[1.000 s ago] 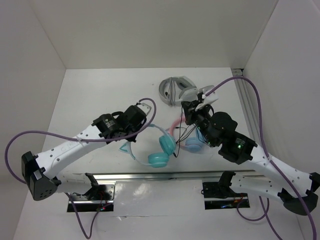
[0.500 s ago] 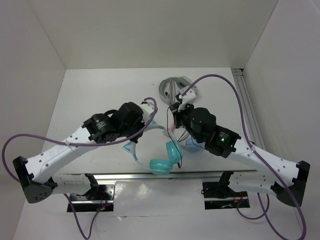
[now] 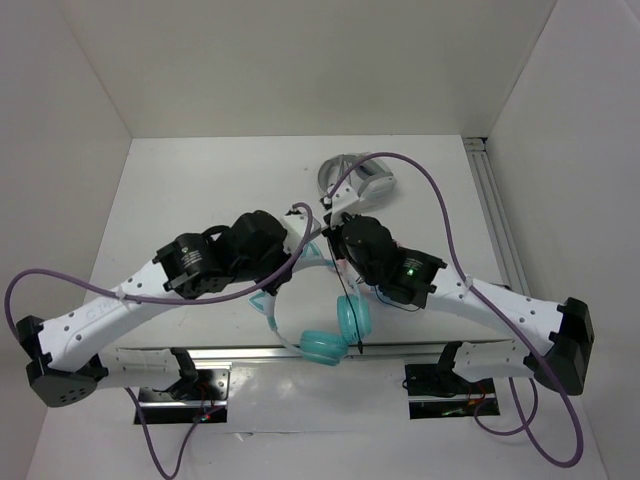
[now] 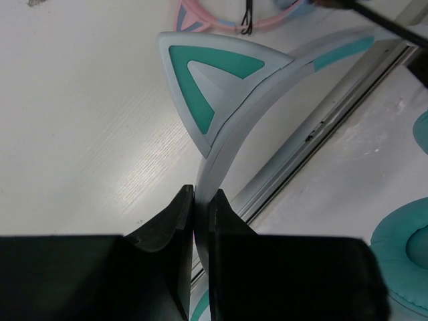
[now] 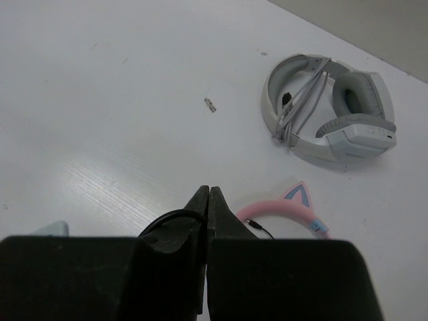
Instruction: Wrap the headphones
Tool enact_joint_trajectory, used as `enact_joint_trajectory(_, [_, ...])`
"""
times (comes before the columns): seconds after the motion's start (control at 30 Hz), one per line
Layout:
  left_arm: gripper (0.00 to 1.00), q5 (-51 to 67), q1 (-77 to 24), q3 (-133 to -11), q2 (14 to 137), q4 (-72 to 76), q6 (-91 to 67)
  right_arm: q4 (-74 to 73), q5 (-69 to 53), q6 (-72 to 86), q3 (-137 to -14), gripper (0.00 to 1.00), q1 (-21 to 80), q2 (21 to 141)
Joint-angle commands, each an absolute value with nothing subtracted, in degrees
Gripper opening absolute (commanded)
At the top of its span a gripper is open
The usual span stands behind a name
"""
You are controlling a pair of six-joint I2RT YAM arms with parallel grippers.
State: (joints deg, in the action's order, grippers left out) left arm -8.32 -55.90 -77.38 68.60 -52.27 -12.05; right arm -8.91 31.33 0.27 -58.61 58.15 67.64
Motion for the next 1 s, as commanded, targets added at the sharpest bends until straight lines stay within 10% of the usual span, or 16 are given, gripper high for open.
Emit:
enact_joint_trajectory(0.0, [0.00, -2.6, -57.4, -80.9, 64.9, -48.3, -12.0, -7.6, 32.9, -0.4, -60.2, 0.00, 58.5, 67.9])
enact_joint_trajectory(0.97, [0.00, -8.2, -57.4, -79.2, 47.5, -37.4, -15.5, 12.0, -5.2, 0.2, -48.0, 0.00, 49.0, 67.1])
